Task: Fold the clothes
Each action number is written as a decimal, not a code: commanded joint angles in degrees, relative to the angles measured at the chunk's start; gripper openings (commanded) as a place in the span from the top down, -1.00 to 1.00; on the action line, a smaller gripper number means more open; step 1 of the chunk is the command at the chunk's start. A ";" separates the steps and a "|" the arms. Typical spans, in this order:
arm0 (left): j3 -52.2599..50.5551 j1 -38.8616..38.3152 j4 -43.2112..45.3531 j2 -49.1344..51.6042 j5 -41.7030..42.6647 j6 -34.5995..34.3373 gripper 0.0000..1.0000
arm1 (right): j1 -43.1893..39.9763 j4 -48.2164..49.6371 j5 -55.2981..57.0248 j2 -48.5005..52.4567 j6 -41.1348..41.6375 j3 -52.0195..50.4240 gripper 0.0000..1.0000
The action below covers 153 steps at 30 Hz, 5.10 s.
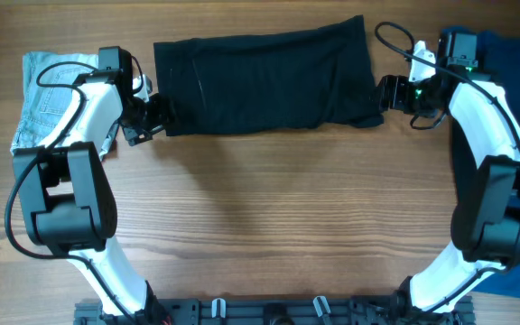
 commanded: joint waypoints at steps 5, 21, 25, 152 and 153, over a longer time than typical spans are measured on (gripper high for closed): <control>-0.52 -0.17 0.50 0.55 2.01 1.14 -0.65 | 0.09 3.30 -1.57 6.14 -2.27 -0.20 -0.63; -4.39 -6.08 7.74 0.55 1.99 1.14 -0.51 | 0.13 5.05 -5.18 6.25 -5.22 -0.17 -0.95; -4.39 -6.12 7.76 0.55 1.97 1.11 -0.51 | 0.15 5.88 -5.25 7.21 -5.01 -0.20 -0.95; 3.98 -11.06 -5.05 -7.10 -12.52 -5.81 0.92 | 19.69 -11.19 8.94 -16.22 8.33 -4.50 0.91; 4.00 -11.06 -2.86 -8.26 -11.28 -5.81 0.91 | 19.69 -9.73 8.81 -17.94 8.35 -4.50 0.91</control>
